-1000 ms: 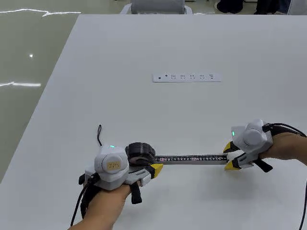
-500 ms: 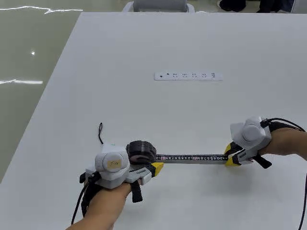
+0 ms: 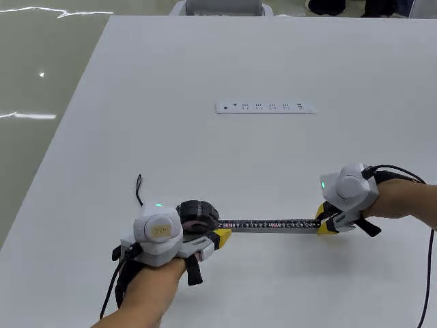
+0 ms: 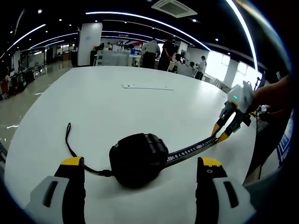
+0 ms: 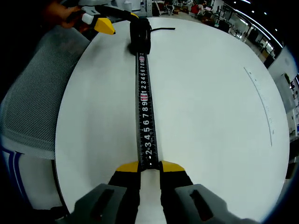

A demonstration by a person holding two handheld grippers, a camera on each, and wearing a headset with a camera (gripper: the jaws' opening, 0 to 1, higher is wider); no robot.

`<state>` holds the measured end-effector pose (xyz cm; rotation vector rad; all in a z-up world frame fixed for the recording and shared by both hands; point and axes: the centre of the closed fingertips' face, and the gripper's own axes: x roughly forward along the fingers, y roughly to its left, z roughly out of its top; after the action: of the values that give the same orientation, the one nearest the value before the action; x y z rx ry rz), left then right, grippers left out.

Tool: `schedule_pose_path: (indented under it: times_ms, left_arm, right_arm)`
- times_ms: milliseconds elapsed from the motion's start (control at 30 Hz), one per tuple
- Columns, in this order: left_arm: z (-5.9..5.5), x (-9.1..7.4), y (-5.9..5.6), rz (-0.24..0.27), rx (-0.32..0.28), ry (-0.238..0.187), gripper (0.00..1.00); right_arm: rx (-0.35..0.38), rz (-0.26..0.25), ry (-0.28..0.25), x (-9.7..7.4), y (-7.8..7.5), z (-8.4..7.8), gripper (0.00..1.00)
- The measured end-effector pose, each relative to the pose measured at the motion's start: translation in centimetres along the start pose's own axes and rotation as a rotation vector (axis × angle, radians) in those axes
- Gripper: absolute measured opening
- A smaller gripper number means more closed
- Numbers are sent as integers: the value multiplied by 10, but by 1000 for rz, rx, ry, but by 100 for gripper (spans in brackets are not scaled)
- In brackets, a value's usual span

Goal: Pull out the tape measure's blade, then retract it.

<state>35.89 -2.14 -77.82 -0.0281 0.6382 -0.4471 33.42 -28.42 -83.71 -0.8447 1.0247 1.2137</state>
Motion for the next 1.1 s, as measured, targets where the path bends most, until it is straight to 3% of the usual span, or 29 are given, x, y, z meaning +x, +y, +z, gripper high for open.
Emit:
schedule_pose_path:
  times_ms: [167, 400, 500, 700, 1100]
  left_arm:
    - [5, 7, 2, 21, -1, -3, 99]
    - [2, 17, 10, 71, -23, 4, 98]
    - [0, 21, 15, 93, -79, 1, 99]
    - [-6, 27, 20, 118, -117, 30, 99]
    - [-4, 37, 16, 128, -100, 37, 98]
  right_arm:
    - [20, 9, 17, 1, -2, 0, 14]
    - [35, 21, 37, 1, -2, 0, 14]
    - [51, 22, 36, 0, -2, 0, 14]
    - [42, 20, 46, 0, -2, 0, 14]
    - [44, 18, 44, 1, -3, 0, 14]
